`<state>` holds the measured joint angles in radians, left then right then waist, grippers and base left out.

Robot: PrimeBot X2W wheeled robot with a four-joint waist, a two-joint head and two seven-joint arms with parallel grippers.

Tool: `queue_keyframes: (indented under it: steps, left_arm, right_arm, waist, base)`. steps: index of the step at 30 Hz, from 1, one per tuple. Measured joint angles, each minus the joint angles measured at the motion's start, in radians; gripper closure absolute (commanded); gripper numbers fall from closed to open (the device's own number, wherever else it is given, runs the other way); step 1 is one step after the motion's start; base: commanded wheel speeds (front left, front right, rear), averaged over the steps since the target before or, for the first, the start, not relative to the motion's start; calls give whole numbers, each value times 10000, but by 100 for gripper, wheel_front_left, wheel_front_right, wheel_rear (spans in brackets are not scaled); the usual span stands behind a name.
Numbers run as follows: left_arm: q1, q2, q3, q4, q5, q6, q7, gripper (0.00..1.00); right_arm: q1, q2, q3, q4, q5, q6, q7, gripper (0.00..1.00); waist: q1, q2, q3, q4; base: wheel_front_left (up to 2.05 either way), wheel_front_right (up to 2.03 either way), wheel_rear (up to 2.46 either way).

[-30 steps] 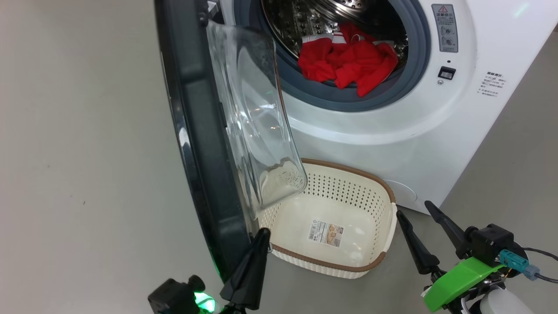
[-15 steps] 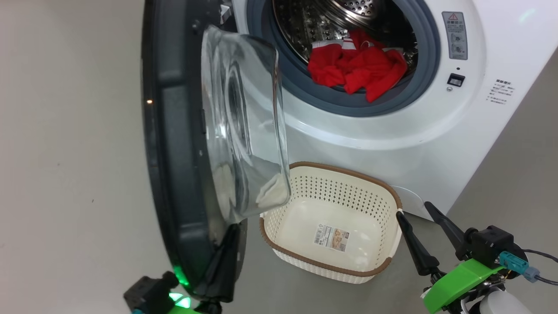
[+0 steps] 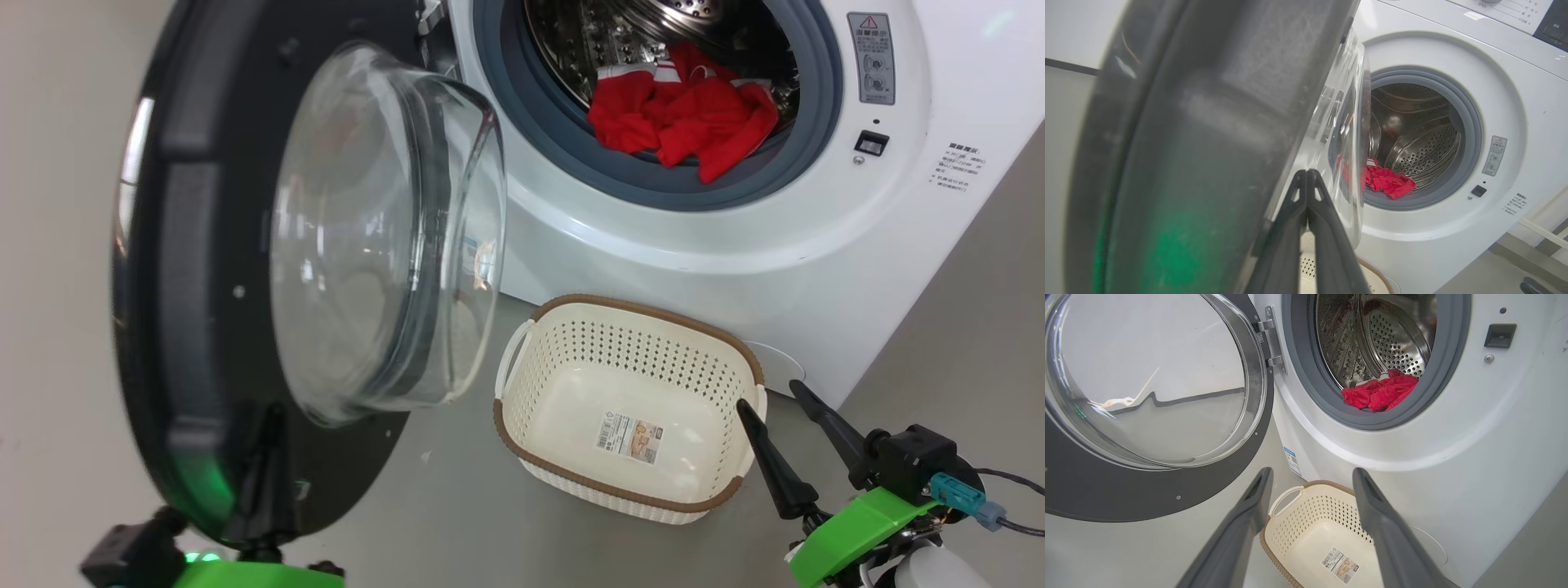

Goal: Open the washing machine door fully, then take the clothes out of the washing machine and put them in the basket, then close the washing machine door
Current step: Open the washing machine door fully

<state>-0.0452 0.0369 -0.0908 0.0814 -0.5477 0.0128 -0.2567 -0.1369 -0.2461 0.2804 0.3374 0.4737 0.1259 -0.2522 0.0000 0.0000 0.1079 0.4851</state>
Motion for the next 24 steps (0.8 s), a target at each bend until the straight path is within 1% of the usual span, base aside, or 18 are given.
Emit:
queue_keyframes:
  steps: [4, 9, 12, 15, 16, 24]
  left_arm:
    - [-116, -25, 838, 217, 198, -21, 0, 100]
    - [-491, -84, 1758, 663, 387, -213, 2, 100]
    - [-788, -125, 2318, 941, 508, -240, 2, 100]
    - [-1134, -138, 2832, 1256, 646, -407, 0, 100]
    - [-1352, -150, 3143, 1478, 782, -497, 0, 100]
    - [-2083, -148, 4236, 2253, 1108, -750, 0, 100]
  right_arm:
    - [-3, -38, 25, -2, -2, 0, 0, 0]
    - [-23, -130, 35, -4, -2, 0, 0, 0]
    - [-50, -186, 35, -4, -6, 2, 0, 0]
    - [-75, -213, 46, -2, -15, 0, 0, 0]
    - [-107, -232, 71, -2, -15, 0, -2, 0]
    - [-319, -339, 105, 6, -17, 0, -2, 0]
  waist:
    - [0, 0, 115, -23]
    - [0, 0, 294, -53]
    - [0, 0, 406, -65]
    - [0, 0, 523, -85]
    - [0, 0, 598, -105]
    - [0, 0, 866, -209]
  base:
    - [0, 0, 0]
    - [0, 0, 0]
    - [0, 0, 0]
    - [0, 0, 0]
    - [0, 0, 0]
    - [0, 0, 0]
